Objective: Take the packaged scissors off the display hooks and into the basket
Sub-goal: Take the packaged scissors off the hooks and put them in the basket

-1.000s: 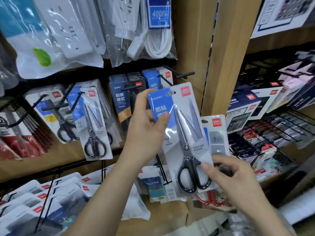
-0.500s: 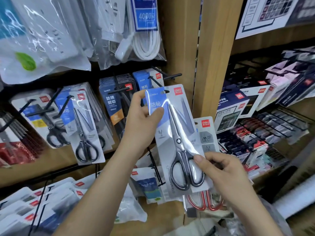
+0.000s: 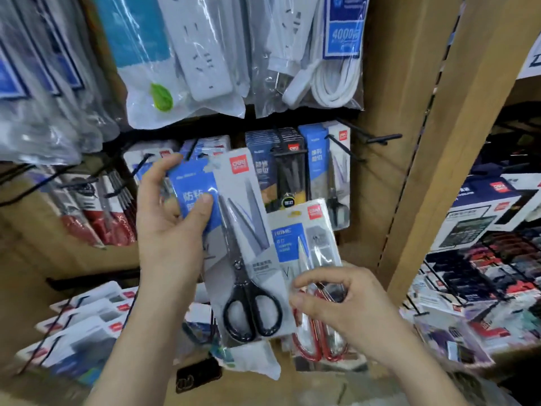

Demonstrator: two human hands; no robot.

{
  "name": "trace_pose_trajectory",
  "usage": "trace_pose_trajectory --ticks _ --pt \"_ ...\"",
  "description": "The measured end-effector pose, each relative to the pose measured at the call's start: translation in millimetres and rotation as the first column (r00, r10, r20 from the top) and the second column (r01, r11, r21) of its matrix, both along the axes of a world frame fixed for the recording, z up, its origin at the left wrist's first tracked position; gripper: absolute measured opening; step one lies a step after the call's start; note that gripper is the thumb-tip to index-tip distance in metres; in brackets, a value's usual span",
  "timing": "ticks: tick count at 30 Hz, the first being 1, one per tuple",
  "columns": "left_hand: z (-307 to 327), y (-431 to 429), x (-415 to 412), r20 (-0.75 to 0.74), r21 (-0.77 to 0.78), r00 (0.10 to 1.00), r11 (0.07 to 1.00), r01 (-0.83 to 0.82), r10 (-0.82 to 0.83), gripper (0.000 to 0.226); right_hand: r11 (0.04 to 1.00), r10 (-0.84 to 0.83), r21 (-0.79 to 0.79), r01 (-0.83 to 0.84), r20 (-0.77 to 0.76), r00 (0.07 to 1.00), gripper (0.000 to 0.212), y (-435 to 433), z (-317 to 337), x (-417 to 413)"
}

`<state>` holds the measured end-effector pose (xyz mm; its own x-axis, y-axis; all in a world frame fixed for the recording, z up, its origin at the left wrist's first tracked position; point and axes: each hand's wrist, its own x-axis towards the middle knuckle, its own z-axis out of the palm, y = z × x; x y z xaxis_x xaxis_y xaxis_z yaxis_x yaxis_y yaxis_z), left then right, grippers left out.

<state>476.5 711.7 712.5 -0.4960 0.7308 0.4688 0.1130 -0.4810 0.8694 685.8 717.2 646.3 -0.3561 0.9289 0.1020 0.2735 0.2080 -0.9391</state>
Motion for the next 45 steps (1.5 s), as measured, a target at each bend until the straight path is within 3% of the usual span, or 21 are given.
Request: trace_pose_trajectory --ticks 3,7,10,16,21,23,25,30,36,40,42,45 --pt "5.8 -0.9 -16.9 0.007 0.038 0.992 0.991 -0.127 0.127 0.037 0.998 0.064 0.016 -0.064 -0.001 0.998 0.036 1.7 3.8 -27.9" --pt "9.5 -1.4 -24.9 -0.096 0.002 0.974 0.979 -0.205 0.204 0.033 0.997 0.065 0.039 -0.065 -0.009 0.998 0.024 3.0 7.6 -52.8" --pt "11.5 -3.3 -29.7 -0.092 -0.047 0.976 0.979 -0.2 0.195 0.03 0.993 0.109 0.04 -0.108 -0.019 0.994 0.014 3.8 5.4 -61.6" --pt "13.3 -6.6 -43.1 0.07 -0.197 0.996 0.978 0.074 -0.062 0.014 0.986 0.139 0.088 -0.139 0.013 0.99 0.018 1.9 6.5 -63.8" --pt "12.1 -12.1 -54.1 0.208 -0.162 0.952 0.952 0.26 -0.225 0.032 0.95 0.046 0.303 -0.069 0.081 0.996 0.014 7.5 -5.1 -64.7" --pt "8.4 -12.6 -52.2 0.232 -0.147 0.936 0.942 0.303 -0.265 0.023 0.936 0.006 0.349 -0.035 0.084 0.996 0.014 10.7 -9.7 -66.1" --pt "4.3 -10.5 -48.7 0.248 -0.164 0.942 0.948 0.272 -0.227 0.012 0.942 -0.01 0.334 -0.026 0.105 0.994 0.013 13.6 -12.1 -67.4" --pt "-2.9 9.3 -48.6 0.194 -0.182 0.981 0.983 0.015 0.021 0.004 0.986 0.019 0.16 -0.039 0.124 0.992 0.011 16.1 -17.2 -75.6" --pt "3.6 30.9 -57.1 -0.001 -0.248 0.999 0.968 -0.045 0.046 0.007 0.996 0.087 0.008 -0.087 0.001 0.996 0.013 19.0 -8.9 -78.7" --pt "4.3 31.1 -64.8 0.226 -0.343 0.972 0.928 0.143 -0.066 0.017 0.991 0.117 -0.057 -0.123 -0.1 0.988 0.011 18.2 -7.6 -80.3" --pt "-1.3 30.9 -66.3 0.176 -0.363 0.98 0.919 0.152 -0.092 0.013 0.995 0.069 -0.063 -0.081 -0.17 0.983 0.01 17.8 -7.5 -82.4" --pt "-20.3 23.1 -65.5 0.069 -0.37 0.985 0.913 0.175 -0.16 0.059 1.0 -0.023 -0.006 0.022 -0.209 0.978 0.015 20.3 -6.0 -83.2"
